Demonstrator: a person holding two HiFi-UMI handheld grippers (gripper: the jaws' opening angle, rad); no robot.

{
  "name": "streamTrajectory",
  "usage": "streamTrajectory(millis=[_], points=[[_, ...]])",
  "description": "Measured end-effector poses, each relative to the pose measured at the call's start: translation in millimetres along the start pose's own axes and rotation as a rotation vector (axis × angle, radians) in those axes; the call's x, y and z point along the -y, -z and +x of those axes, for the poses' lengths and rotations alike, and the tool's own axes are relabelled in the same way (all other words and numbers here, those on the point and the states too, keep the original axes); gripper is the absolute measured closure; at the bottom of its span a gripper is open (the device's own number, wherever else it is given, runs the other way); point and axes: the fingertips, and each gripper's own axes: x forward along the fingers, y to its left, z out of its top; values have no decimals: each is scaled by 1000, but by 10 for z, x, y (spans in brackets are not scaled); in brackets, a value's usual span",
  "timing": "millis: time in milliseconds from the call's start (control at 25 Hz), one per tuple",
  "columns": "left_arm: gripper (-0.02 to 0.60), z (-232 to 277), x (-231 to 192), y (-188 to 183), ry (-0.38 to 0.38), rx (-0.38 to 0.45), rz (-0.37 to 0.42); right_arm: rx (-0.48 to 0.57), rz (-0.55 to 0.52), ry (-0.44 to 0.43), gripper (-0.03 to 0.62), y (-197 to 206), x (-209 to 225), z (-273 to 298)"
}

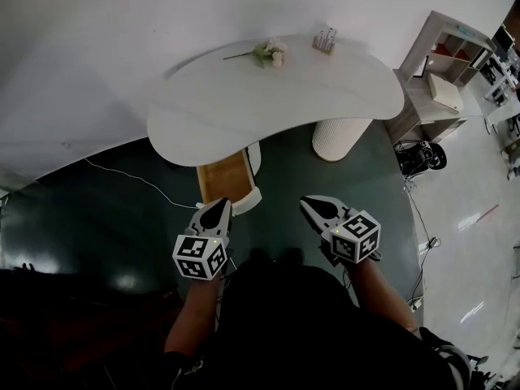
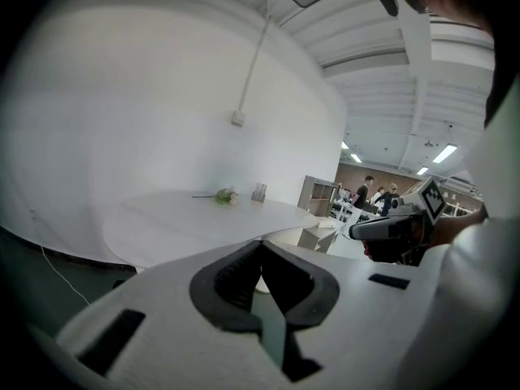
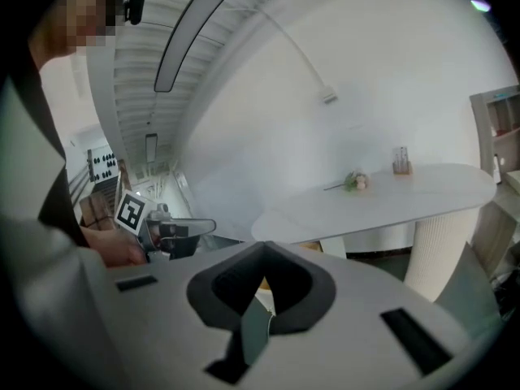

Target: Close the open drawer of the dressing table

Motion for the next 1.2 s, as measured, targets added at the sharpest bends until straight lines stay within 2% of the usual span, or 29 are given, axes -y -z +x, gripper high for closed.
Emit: streamTrajectory(millis=[80,240,480,640,720,880,1200], points=[[580,31,-85,-7,6,4,-12,-22,-15,-10,588,-16,-52,104],[580,75,-302,14,20,9,-94,-77,-24,-9,588,18,-111,411],[580,124,-476,210,45,-42,-98,-131,-31,-38,588,25,-300,785],[580,108,-493,437,17,-73,-109,-168,-19,-76,588,197,-269,827],[580,96,-511,567,-20,-84,-132,-200,-3,-94,588,340,-199,842],[580,151,-603,880,-91,-105,-226,-253,3,-123,588,607,4,990],[580,478,-711,1721,-98,-216,-243,-342,10,-167,588,1302,275,1360]])
